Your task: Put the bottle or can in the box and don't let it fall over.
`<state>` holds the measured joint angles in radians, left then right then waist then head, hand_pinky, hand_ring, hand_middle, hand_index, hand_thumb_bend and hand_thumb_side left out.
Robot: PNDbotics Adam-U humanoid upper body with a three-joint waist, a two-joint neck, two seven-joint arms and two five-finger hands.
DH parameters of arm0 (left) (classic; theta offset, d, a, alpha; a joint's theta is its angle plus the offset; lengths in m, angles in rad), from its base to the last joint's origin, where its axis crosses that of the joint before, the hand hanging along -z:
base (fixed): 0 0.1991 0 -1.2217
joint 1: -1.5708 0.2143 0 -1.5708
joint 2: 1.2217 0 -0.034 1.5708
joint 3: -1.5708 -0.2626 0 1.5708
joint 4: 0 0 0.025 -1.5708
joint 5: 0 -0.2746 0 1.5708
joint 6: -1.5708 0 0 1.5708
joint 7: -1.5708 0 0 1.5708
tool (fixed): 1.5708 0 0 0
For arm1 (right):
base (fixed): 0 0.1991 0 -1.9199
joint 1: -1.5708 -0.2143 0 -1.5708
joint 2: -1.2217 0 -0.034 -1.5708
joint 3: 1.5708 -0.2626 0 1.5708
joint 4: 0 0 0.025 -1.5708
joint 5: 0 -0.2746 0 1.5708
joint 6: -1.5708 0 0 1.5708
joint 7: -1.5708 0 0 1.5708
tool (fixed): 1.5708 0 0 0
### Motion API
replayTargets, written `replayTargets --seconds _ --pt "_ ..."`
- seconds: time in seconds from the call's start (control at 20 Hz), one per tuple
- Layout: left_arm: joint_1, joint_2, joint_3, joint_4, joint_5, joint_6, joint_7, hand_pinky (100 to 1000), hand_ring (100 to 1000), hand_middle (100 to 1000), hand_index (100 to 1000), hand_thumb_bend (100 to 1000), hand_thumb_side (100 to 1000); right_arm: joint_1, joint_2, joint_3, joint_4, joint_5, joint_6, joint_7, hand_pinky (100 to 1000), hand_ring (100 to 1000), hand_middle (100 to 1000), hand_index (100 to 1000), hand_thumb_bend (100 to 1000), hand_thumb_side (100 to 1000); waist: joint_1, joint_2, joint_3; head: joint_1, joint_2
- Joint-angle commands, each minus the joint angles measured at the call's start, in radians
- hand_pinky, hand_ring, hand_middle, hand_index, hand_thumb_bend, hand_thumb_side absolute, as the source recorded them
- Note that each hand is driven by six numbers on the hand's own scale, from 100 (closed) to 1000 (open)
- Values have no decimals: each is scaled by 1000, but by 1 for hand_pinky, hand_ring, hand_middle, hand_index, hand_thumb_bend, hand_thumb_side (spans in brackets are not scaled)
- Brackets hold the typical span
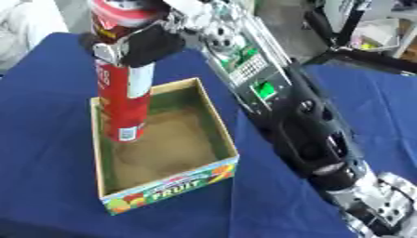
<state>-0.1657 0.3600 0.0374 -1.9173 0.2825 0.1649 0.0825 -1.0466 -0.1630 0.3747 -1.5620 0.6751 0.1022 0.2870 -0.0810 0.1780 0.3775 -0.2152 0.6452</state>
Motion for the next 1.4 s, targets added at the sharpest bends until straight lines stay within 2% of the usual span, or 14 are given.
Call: replayTargets --seconds 0.05,0.1,0.2,0.25,0.3,0.35,0.4,0.45,0.5,0.6,0.75,1.05,1.25,1.4 --pt "-12 13 13 -17 0 -2 7 711 833 848 757 210 909 -6 5 7 27 45 -30 -28 238 358 250 370 100 100 7 -8 1 -3 -15" --pt "-13 13 14 -18 0 -2 7 711 833 848 757 210 909 -1 7 12 39 58 -37 -25 313 402 320 410 128 100 6 -7 0 -2 -16" --pt "-13 13 15 -18 -1 -1 8 711 834 848 757 210 910 7 9 21 62 85 -54 -7 499 525 470 522 283 100 6 -5 -2 -1 -18" --pt "-13 13 15 -18 -1 -1 8 711 834 848 757 209 910 9 10 24 71 99 -65 7 546 558 506 553 314 100 6 -5 -3 0 -18" --pt "-12 13 15 -18 -2 -1 9 711 834 848 757 210 910 9 11 24 78 110 -76 22 732 734 682 687 455 100 5 -4 -4 1 -18" --pt "-12 13 15 -18 -2 -1 9 710 834 848 757 210 910 9 10 26 83 122 -89 43 764 769 722 716 491 100 5 -4 -5 2 -16" --pt "-13 14 15 -18 -2 -1 8 710 834 848 757 210 910 7 9 24 83 137 -104 63 871 875 804 800 583 100 5 -5 -6 4 -16" --pt "-13 14 14 -18 -2 0 8 710 834 848 757 210 910 5 8 19 80 152 -116 76 886 888 813 815 597 118 5 -5 -6 5 -17" --pt "-13 14 14 -18 -2 0 8 710 834 848 757 210 909 4 5 13 75 169 -126 83 902 894 825 839 636 181 5 -5 -7 7 -16" --pt "-12 15 14 -17 -3 0 7 711 834 848 757 210 910 3 2 -1 64 202 -136 85 896 871 799 839 676 262 5 -5 -9 11 -13" --pt "-11 15 14 -17 -3 1 7 710 834 848 757 210 910 2 -1 -14 53 220 -136 68 889 856 779 831 688 280 6 -7 -11 16 -10" --pt "-8 16 13 -17 -3 1 3 710 834 848 757 208 909 -5 -11 -27 32 192 -125 50 869 827 776 822 667 232 12 -9 -13 21 -5" --pt "0 19 14 -16 -3 0 4 710 834 848 756 206 907 -16 -47 -57 -18 107 -90 25 858 819 777 842 603 233 20 -17 -23 35 5" --pt "13 22 17 -16 -5 -2 7 710 834 848 756 204 905 -23 -107 -89 -72 -1 -42 -6 851 823 792 850 434 373 27 -28 -41 55 18"
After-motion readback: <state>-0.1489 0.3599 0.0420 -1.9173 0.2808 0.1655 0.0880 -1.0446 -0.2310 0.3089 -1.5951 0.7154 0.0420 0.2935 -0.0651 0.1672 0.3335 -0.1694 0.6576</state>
